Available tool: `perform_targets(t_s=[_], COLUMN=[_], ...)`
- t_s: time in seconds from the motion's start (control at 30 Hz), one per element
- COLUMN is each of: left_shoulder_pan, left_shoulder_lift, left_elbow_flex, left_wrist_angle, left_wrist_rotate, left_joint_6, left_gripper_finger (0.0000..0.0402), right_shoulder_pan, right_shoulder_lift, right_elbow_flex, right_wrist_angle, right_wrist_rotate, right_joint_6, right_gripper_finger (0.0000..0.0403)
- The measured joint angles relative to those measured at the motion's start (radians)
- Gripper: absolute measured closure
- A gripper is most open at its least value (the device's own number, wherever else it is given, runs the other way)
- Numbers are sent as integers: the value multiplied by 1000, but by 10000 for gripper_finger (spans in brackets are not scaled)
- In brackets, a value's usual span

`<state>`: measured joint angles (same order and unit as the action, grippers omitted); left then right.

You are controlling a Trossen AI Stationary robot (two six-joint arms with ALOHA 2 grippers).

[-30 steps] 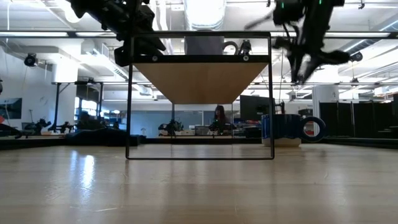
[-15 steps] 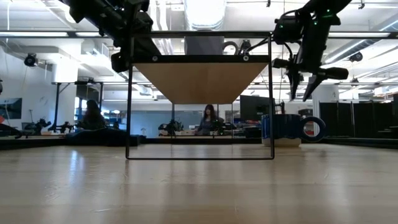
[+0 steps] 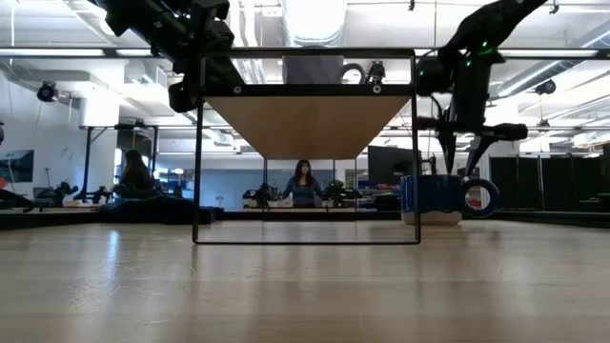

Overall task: Stack small to large cups/mugs on shelf
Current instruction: Put the dark blue mug on the shelf

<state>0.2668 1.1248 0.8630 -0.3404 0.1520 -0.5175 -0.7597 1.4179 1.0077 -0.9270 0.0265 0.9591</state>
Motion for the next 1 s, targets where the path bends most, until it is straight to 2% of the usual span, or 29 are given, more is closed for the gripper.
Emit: perform_targets(t_s=[0.37, 0.77, 1.0], left_shoulder_pan=[0, 0, 0], left_shoulder_lift=[0, 0, 0], left_elbow_flex=[-2, -2, -2], left_wrist_angle=[1, 0, 0], left_wrist_rotate=[0, 0, 0], left_joint_6=[-3, -1, -1], left_gripper_finger=[329, 329, 329], right_shoulder_pan=[0, -6, -6], right_shoulder_lift=[98, 105, 107], right_elbow_flex=[0, -1, -2], right_wrist_angle=[13, 25, 27], right_wrist_rotate=[8, 15, 50], right_joint_6=[-42, -70, -77], right_gripper_finger=[282, 365, 363])
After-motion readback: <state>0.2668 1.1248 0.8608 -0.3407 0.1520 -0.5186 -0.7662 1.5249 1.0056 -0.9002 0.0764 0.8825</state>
